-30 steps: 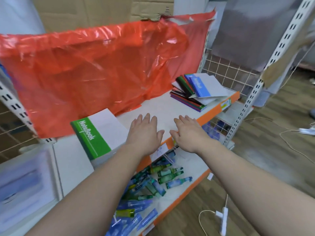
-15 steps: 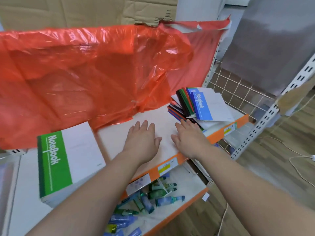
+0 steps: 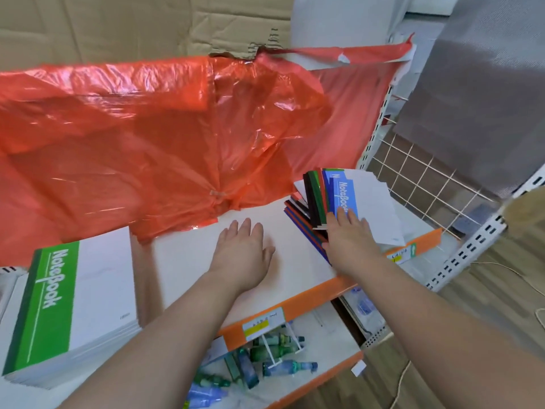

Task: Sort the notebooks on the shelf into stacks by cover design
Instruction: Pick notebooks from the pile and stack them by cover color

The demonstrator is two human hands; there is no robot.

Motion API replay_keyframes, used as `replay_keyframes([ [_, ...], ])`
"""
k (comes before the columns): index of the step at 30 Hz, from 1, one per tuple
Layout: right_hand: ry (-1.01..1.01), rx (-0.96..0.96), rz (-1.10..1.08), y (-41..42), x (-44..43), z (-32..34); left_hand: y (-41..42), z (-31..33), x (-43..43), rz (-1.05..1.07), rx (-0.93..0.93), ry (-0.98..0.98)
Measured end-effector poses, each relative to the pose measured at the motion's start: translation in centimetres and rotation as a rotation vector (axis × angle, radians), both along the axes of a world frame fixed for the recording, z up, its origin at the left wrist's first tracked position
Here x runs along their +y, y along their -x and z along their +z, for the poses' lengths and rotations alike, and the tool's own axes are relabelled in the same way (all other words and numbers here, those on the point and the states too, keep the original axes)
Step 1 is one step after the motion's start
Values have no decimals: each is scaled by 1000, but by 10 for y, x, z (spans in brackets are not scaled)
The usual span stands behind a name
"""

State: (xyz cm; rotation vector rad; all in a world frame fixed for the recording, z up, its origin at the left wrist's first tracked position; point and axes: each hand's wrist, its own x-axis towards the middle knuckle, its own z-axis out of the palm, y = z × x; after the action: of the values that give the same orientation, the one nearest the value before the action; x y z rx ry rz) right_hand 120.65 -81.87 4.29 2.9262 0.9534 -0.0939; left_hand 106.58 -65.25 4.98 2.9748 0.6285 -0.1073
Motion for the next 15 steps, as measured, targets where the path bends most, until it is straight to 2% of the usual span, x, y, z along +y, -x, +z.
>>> replay_keyframes([
  [5, 14, -21, 56, -8, -6, 1, -22, -4, 6, -42, -34, 20],
  [9, -166, 0, 37, 3, -4, 17, -39, 1, 2, 16, -196, 222],
  [11, -289, -90, 142, 13, -1, 19, -50, 5, -2, 126, -318, 484],
  [13, -370, -108, 300, 23, 5, 17, -62, 8, -6, 307, -420, 1025],
  [15, -347, -10, 438, 34, 12, 16, -67, 10, -12, 490, -447, 1500],
])
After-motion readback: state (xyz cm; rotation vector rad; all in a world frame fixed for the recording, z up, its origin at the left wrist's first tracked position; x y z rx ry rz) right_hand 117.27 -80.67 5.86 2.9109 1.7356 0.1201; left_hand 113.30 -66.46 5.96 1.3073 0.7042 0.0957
